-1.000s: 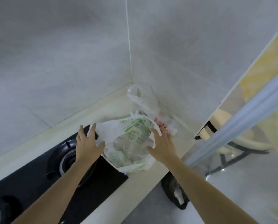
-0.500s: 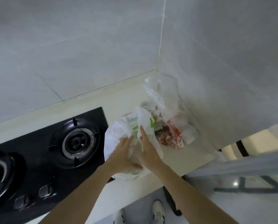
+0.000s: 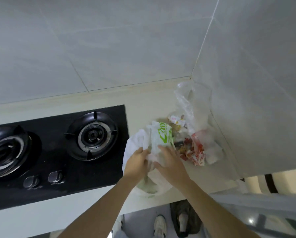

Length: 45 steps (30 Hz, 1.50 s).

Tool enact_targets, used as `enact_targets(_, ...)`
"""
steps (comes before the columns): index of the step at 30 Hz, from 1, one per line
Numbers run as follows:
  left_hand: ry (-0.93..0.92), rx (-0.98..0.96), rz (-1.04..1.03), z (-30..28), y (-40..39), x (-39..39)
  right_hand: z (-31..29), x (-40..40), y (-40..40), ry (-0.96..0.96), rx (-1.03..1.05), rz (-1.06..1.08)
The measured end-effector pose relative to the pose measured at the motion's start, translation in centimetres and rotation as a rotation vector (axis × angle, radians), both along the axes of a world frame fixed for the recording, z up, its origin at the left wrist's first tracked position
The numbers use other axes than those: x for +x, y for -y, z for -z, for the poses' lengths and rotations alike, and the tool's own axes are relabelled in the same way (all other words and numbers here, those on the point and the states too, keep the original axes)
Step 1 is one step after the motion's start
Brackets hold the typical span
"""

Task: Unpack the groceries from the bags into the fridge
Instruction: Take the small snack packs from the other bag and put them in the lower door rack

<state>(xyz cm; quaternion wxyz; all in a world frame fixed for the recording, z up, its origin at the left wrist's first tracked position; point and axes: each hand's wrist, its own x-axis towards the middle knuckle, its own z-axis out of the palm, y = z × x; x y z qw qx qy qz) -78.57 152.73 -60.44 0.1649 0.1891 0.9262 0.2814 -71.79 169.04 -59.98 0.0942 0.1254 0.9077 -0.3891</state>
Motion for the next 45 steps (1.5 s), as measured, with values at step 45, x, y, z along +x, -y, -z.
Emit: enact_targets(45,-0.531,-0.129,-1.182,-14.9,77.8,4.3,-13.4,-11.5,79.2,-0.289,0.048,-1.16)
